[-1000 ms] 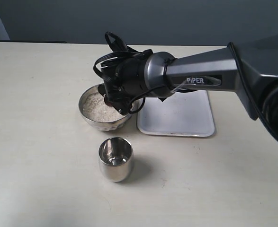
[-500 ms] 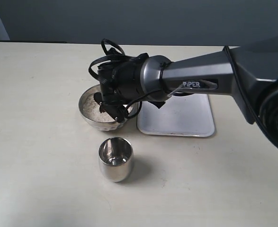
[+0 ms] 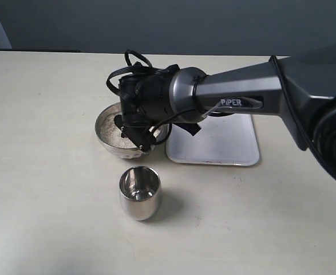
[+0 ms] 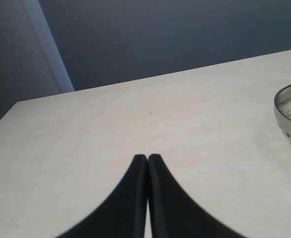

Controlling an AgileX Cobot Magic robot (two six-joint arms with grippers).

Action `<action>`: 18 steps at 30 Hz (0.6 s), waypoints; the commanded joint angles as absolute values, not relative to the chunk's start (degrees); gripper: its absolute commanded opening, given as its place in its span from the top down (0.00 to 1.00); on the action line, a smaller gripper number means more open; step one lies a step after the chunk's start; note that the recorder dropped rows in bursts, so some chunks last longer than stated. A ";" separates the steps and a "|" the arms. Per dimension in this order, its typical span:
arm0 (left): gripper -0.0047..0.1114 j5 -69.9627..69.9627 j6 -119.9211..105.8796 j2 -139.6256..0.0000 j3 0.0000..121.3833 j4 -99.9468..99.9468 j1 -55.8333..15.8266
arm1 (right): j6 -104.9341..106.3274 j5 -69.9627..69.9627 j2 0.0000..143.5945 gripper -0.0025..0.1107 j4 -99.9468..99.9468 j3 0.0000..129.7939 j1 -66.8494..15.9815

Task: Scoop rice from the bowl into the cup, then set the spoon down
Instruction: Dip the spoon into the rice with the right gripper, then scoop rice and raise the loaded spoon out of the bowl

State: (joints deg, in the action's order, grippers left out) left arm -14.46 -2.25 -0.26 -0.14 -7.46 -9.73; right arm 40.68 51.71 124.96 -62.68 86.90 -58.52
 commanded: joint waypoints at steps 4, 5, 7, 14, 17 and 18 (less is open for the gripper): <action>0.96 -13.63 -2.05 0.00 0.00 -7.58 -9.91 | 41.33 52.99 124.88 0.98 -61.97 87.27 -58.30; 0.96 -13.63 -2.05 0.00 0.00 -7.58 -9.91 | 41.33 53.14 124.88 0.98 -61.32 87.41 -58.30; 0.96 -13.63 -2.05 0.00 0.00 -7.58 -9.91 | 41.33 53.73 124.88 0.98 -57.89 88.55 -58.07; 0.96 -13.63 -2.05 0.00 0.00 -7.58 -9.91 | 44.07 55.06 124.88 0.98 -50.58 94.50 -57.21; 0.96 -13.63 -2.05 0.00 0.00 -7.58 -9.91 | 46.61 55.43 124.88 0.98 -46.06 95.89 -56.64; 0.96 -13.63 -2.05 0.00 0.00 -7.58 -9.91 | 47.62 55.73 124.88 0.98 -44.18 96.19 -56.21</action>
